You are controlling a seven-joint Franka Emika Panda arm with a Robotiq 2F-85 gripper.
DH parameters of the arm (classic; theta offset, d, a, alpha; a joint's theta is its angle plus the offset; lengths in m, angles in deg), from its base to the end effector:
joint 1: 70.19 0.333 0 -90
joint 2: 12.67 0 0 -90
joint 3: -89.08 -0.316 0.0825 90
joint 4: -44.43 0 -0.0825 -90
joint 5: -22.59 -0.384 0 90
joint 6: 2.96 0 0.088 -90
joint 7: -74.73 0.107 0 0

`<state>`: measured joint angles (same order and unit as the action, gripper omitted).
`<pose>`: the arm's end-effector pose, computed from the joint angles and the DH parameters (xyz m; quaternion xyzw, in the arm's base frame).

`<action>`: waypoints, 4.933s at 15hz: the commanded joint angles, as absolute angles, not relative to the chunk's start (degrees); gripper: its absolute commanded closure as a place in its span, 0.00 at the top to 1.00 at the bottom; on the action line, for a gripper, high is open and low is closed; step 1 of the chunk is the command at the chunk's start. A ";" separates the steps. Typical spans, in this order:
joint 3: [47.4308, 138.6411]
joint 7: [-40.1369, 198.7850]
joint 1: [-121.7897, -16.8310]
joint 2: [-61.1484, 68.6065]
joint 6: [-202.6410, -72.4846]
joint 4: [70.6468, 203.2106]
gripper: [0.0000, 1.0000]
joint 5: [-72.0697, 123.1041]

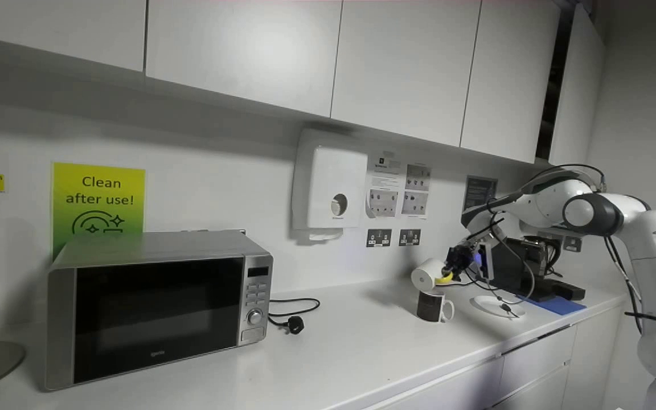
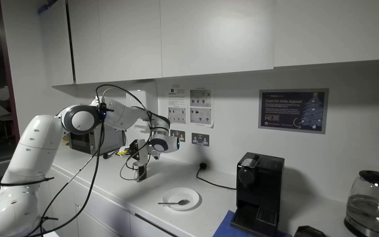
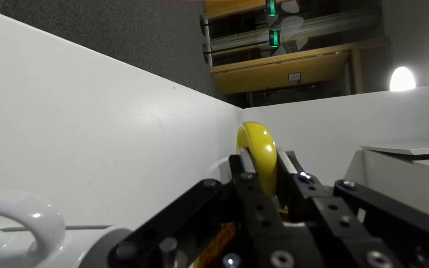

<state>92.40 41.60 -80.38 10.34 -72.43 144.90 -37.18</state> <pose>0.5773 -0.0188 0.3666 -0.7769 -0.0748 0.1696 0.6017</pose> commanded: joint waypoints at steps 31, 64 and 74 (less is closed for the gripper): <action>92.74 42.21 -81.57 11.50 -62.11 142.29 0.05 -46.39; 93.79 41.73 -81.92 11.71 -58.91 142.47 0.05 -48.01; 93.75 41.89 -81.85 11.83 -58.84 142.32 0.05 -48.65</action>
